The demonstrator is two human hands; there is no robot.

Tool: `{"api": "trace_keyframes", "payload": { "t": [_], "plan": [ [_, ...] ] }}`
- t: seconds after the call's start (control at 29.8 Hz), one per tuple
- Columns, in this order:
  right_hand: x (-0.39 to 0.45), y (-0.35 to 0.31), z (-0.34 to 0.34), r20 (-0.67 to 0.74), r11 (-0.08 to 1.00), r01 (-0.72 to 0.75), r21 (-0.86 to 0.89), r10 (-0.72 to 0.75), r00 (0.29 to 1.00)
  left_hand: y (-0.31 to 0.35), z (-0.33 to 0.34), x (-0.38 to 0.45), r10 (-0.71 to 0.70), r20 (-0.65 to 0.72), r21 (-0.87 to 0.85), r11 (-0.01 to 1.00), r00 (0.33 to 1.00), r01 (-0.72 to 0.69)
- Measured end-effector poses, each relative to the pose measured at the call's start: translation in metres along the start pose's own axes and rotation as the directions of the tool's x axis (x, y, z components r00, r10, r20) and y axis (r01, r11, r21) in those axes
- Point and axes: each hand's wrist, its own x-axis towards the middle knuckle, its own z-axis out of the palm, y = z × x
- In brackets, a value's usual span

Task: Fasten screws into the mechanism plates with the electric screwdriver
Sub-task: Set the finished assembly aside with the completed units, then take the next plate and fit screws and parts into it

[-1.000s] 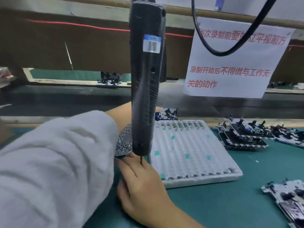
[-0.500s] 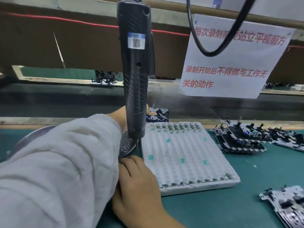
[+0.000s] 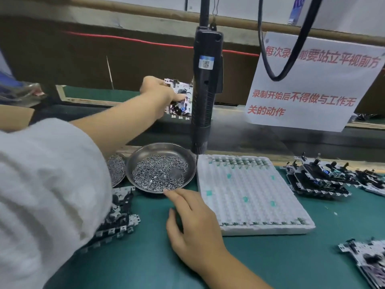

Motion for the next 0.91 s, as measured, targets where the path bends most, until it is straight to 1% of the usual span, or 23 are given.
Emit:
{"api": "trace_keyframes", "payload": {
  "t": [0.03, 0.07, 0.1, 0.13, 0.17, 0.23, 0.27, 0.34, 0.37, 0.44, 0.54, 0.57, 0.67, 0.74, 0.77, 0.81, 0.87, 0.91],
  "plan": [
    [-0.001, -0.001, -0.001, -0.023, 0.999, 0.019, 0.039, -0.018, 1.0, 0.007, -0.006, 0.003, 0.0, -0.129, 0.05, 0.999, 0.992, 0.006],
    [-0.003, -0.002, -0.003, -0.058, 0.996, 0.039, 0.076, -0.035, 0.998, 0.017, -0.02, 0.002, -0.003, -0.191, 0.072, 0.997, 0.981, 0.017],
    [-0.004, -0.001, -0.005, -0.107, 0.992, 0.063, 0.106, -0.052, 0.993, 0.021, -0.037, -0.002, 0.002, -0.208, 0.165, 0.986, 0.978, 0.033],
    [-0.005, -0.001, -0.007, -0.162, 0.988, 0.089, 0.13, -0.068, 0.985, 0.026, -0.051, -0.01, 0.035, -0.209, 0.266, 0.964, 0.977, 0.023],
    [-0.005, -0.002, -0.01, -0.212, 0.983, 0.11, 0.149, -0.077, 0.974, 0.031, -0.065, -0.025, 0.039, -0.203, 0.304, 0.952, 0.978, 0.026],
    [-0.007, -0.004, -0.015, -0.28, 0.975, 0.137, 0.174, -0.084, 0.956, 0.032, -0.087, -0.057, 0.019, -0.152, 0.277, 0.961, 0.988, 0.024],
    [-0.008, -0.006, -0.017, -0.299, 0.973, 0.15, 0.178, -0.091, 0.95, 0.029, -0.095, -0.074, 0.003, -0.111, 0.295, 0.955, 0.994, 0.03],
    [-0.011, -0.012, -0.02, -0.304, 0.967, 0.192, 0.165, -0.135, 0.943, 0.02, -0.107, -0.105, -0.061, -0.034, 0.307, 0.949, 0.998, 0.069],
    [-0.013, -0.015, -0.02, -0.284, 0.962, 0.225, 0.151, -0.176, 0.942, 0.012, -0.111, -0.119, -0.103, 0.005, 0.299, 0.949, 0.995, 0.097],
    [-0.016, -0.022, -0.021, -0.193, 0.94, 0.317, 0.122, -0.291, 0.937, -0.009, -0.115, -0.149, -0.186, 0.062, 0.276, 0.948, 0.981, 0.162],
    [-0.022, -0.028, -0.024, -0.059, 0.894, 0.437, 0.101, -0.433, 0.899, -0.044, -0.116, -0.182, -0.296, 0.098, 0.169, 0.946, 0.95, 0.277],
    [-0.024, -0.03, -0.025, -0.026, 0.882, 0.459, 0.108, -0.459, 0.888, -0.055, -0.116, -0.19, -0.315, 0.089, 0.154, 0.942, 0.945, 0.299],
    [-0.034, -0.035, -0.031, 0.085, 0.855, 0.49, 0.167, -0.508, 0.857, -0.081, -0.116, -0.207, -0.356, 0.067, 0.189, 0.922, 0.932, 0.339],
    [-0.039, -0.036, -0.032, 0.14, 0.847, 0.506, 0.165, -0.528, 0.838, -0.091, -0.12, -0.212, -0.364, 0.075, 0.185, 0.92, 0.928, 0.346],
    [-0.041, -0.036, -0.032, 0.159, 0.843, 0.515, 0.152, -0.535, 0.829, -0.093, -0.124, -0.214, -0.373, 0.096, 0.211, 0.914, 0.923, 0.347],
    [-0.042, -0.037, -0.031, 0.174, 0.839, 0.525, 0.14, -0.543, 0.821, -0.093, -0.128, -0.216, -0.383, 0.13, 0.28, 0.899, 0.914, 0.337],
    [-0.043, -0.038, -0.029, 0.19, 0.834, 0.537, 0.124, -0.552, 0.812, -0.088, -0.141, -0.218, -0.383, 0.188, 0.444, 0.855, 0.904, 0.269],
    [-0.042, -0.039, -0.028, 0.196, 0.835, 0.537, 0.118, -0.55, 0.812, -0.083, -0.148, -0.219, -0.355, 0.19, 0.499, 0.838, 0.915, 0.221]
  ]
}}
